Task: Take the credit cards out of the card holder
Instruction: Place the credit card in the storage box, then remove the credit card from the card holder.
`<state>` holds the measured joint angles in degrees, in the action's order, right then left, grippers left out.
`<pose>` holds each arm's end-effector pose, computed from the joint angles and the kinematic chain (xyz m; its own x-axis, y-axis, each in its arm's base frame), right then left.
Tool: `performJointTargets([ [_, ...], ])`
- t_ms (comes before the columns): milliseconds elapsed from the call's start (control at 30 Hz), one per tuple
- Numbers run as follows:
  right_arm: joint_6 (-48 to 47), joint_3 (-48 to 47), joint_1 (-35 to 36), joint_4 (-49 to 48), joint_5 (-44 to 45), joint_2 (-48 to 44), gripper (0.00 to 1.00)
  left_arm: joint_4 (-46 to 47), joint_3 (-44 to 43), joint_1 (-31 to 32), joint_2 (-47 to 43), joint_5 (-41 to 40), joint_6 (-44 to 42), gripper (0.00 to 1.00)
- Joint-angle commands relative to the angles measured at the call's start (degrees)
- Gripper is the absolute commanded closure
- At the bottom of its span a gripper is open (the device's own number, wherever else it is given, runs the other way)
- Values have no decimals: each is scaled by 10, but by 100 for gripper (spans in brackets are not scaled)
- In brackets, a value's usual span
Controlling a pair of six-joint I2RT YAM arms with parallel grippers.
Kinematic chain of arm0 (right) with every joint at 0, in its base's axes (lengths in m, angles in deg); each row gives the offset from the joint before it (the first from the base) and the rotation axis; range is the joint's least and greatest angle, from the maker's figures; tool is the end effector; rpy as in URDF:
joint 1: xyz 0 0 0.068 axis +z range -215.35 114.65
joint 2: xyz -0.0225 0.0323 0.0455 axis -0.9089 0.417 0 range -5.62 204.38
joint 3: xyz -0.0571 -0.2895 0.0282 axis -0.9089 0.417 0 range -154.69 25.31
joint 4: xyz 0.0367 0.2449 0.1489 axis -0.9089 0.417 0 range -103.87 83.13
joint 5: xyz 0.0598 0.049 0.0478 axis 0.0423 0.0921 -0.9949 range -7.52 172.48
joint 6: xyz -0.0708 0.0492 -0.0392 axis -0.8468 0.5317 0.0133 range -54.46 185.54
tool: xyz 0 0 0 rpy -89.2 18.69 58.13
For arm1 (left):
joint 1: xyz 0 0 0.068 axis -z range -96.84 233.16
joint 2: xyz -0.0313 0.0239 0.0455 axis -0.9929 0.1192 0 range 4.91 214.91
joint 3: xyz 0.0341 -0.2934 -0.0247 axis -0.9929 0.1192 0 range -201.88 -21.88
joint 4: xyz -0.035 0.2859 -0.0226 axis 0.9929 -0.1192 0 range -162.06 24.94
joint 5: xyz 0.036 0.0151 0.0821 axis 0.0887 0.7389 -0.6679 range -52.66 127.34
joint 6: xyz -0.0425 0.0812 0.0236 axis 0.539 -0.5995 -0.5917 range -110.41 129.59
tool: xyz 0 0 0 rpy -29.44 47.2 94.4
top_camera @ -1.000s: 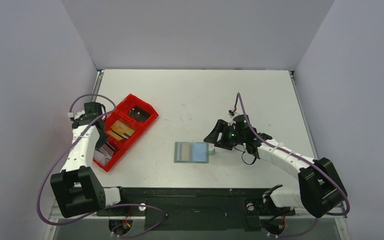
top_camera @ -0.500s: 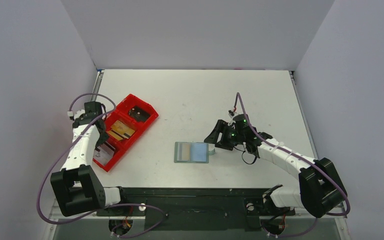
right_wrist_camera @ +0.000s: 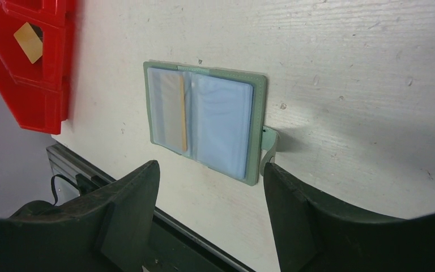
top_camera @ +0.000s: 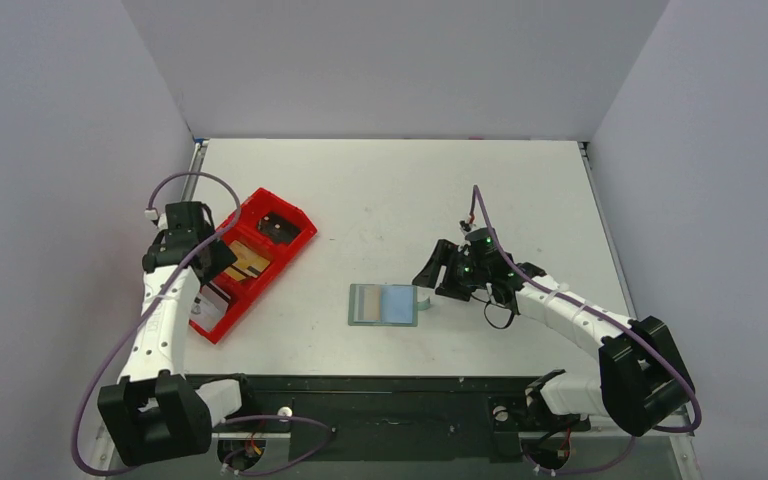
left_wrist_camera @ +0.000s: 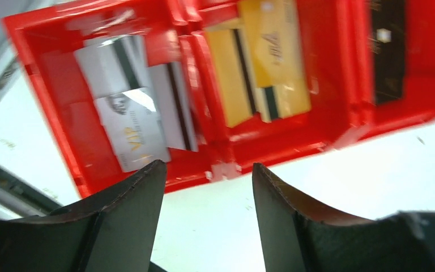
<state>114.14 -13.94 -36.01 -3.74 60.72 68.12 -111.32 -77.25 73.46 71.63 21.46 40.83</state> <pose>0.2532 0.1788 0.1767 -0.9189 0.2826 -0.2754 0.0061 0.7080 0.7062 0.2625 0.0686 0.2513 -0.5526 -0.6004 -0.5780 -0.6938 0.7157 -0.0802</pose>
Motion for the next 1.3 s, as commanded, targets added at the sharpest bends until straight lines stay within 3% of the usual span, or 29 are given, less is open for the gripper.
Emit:
performJointTargets([
  [0, -1, -31, 11, 3, 43, -15, 37, 60, -10, 39, -35, 99, -12, 44],
  [133, 10, -41, 33, 9, 73, -9, 37, 97, -2, 112, -41, 165, -4, 42],
  [233, 20, -51, 49, 14, 94, 0, 37, 144, 25, 145, -33, 267, 6, 41],
  [333, 29, -59, 71, 17, 120, 7, 37, 194, 43, 187, -25, 299, 12, 40],
  [600, 61, -88, 132, 18, 184, 42, 37, 242, 59, 225, -9, 404, 8, 39],
  [900, 83, -163, 211, 49, 283, 115, 38, 226, 66, 227, 12, 420, -14, 37],
  [1267, 77, -299, 280, 140, 368, 267, 40, 198, 72, 226, 27, 388, -22, 37],
])
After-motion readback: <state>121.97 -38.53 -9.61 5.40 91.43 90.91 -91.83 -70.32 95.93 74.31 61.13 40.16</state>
